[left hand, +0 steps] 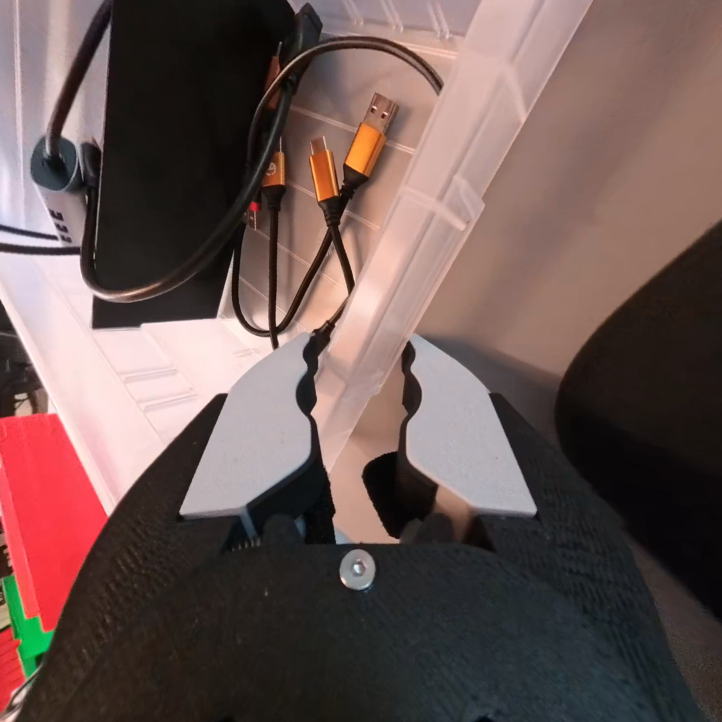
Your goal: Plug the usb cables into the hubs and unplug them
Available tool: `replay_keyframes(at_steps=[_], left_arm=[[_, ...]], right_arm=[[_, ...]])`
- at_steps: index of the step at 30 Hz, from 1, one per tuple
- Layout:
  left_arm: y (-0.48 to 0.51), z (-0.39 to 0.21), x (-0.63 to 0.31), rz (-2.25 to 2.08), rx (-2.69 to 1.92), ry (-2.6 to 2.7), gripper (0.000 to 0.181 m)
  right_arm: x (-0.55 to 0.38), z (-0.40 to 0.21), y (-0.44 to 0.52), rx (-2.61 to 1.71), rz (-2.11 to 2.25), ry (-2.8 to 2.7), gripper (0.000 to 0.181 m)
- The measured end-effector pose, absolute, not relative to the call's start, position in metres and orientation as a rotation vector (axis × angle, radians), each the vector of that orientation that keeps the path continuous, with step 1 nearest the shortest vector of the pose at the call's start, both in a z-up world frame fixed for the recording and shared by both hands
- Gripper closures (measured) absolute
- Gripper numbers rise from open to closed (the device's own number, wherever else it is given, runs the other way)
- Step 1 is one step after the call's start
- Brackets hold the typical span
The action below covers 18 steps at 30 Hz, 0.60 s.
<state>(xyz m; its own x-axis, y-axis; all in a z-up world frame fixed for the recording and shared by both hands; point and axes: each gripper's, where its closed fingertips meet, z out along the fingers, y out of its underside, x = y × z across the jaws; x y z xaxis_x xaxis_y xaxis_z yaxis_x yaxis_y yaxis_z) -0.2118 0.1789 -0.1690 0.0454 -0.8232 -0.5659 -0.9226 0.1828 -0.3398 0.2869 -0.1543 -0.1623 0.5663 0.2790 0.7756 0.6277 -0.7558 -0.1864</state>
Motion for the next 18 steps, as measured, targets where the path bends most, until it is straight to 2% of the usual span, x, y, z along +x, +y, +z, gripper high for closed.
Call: replay_keyframes(at_steps=[10, 14, 18], left_arm=[[0.179, -0.169, -0.322, 0.171, -1.696, 1.772, 0.139], [0.173, -0.169, -0.341, 0.141, -1.707, 1.727, 0.137], [0.162, -0.166, -0.337, -0.075, -1.755, 1.606, 0.111]], right_arm=[[0.322, -0.164, -0.240, -2.451, -1.059, -0.580, 0.142], [0.326, -0.165, -0.257, -2.466, -0.994, -0.444, 0.136], [0.317, -0.155, -0.261, -2.403, -0.814, -0.263, 0.111]])
